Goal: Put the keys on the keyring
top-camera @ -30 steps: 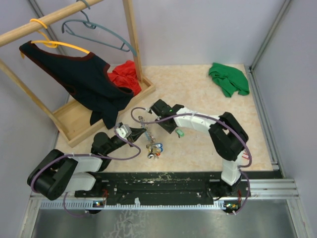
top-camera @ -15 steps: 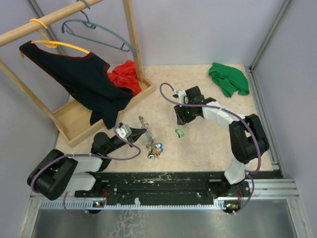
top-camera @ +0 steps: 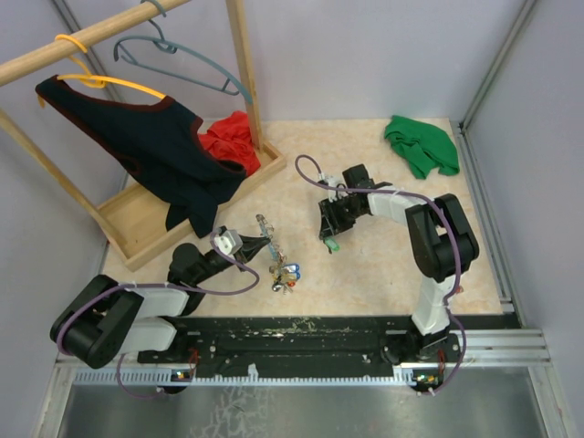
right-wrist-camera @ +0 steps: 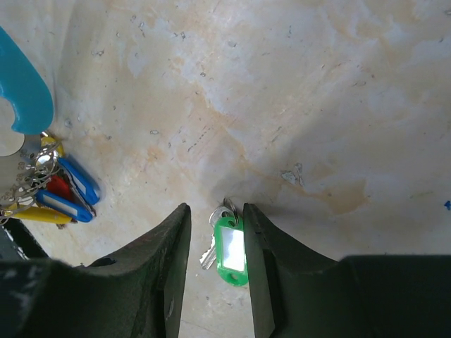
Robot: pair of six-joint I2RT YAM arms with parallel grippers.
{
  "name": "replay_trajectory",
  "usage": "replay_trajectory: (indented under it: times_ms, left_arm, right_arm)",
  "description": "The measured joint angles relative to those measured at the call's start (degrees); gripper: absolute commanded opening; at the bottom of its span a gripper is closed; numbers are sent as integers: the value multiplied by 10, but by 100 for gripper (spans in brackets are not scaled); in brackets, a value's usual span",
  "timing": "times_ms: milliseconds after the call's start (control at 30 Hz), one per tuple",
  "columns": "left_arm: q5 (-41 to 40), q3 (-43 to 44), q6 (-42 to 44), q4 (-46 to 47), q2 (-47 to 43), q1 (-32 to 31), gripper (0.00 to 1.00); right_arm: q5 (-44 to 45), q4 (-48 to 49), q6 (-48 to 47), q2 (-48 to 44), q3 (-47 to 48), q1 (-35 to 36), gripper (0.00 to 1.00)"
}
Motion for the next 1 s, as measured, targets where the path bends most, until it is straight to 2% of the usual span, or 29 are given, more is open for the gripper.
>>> replay_trajectory:
  times_ms: [633,1000]
  left_arm:
    - [0,0,0,-1,0,0,0]
    - [0,0,0,-1,0,0,0]
  right_arm:
    - [-17,-5,1,2,0,0,22]
    - [-19,-6,1,2,-7,0,19]
